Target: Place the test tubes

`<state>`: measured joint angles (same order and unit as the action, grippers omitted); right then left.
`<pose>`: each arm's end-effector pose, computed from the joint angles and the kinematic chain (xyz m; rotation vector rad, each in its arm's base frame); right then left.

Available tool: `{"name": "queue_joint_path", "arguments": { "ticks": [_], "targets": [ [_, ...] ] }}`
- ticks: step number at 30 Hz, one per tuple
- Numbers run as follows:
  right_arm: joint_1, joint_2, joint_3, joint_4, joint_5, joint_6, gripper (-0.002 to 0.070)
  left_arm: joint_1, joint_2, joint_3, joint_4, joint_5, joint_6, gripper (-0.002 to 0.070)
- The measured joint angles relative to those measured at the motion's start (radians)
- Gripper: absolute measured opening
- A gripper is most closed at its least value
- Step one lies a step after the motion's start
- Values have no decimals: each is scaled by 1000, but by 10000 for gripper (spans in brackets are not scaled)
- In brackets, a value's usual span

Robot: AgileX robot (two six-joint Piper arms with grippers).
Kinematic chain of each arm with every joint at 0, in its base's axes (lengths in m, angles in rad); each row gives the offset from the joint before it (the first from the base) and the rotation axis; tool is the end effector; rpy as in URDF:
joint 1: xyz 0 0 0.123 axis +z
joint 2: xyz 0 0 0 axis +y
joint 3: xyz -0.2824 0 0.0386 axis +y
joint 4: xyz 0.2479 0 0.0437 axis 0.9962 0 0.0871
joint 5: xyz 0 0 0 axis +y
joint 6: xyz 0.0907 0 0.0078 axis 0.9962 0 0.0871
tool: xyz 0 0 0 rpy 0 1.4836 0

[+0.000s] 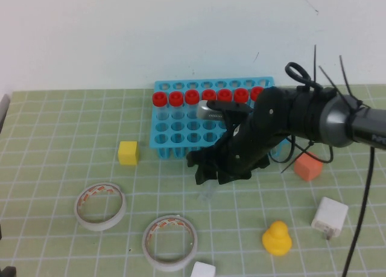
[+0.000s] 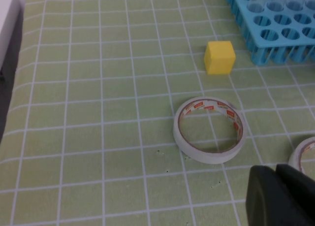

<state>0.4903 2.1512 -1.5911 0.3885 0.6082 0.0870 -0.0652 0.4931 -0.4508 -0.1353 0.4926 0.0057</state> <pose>0.4008 0.2363 0.1664 -0.1866 2.6976 0.5831 0.1004 -0.0124 0.2847 -0.0082 2.0182 -0.1780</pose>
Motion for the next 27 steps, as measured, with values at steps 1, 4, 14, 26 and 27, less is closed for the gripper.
{"name": "queue_joint_path", "arguments": {
  "ticks": [1, 4, 14, 26, 27],
  "targets": [
    [0, 12, -14, 0, 0, 25, 389, 0, 0, 0, -2, -2, 0, -1],
    [0, 52, -52, 0, 11, 70, 392, 0, 0, 0, -3, -2, 0, -1],
    [0, 97, -82, -86, 46, 157, 393, 0, 0, 0, -7, -2, 11, -1],
    [83, 100, -222, -220, 59, 347, 370, 0, 0, 0, -33, -2, 11, -1],
    [89, 102, -227, -234, 62, 354, 370, 0, 0, 0, -36, -2, 11, -1]
  ]
}}
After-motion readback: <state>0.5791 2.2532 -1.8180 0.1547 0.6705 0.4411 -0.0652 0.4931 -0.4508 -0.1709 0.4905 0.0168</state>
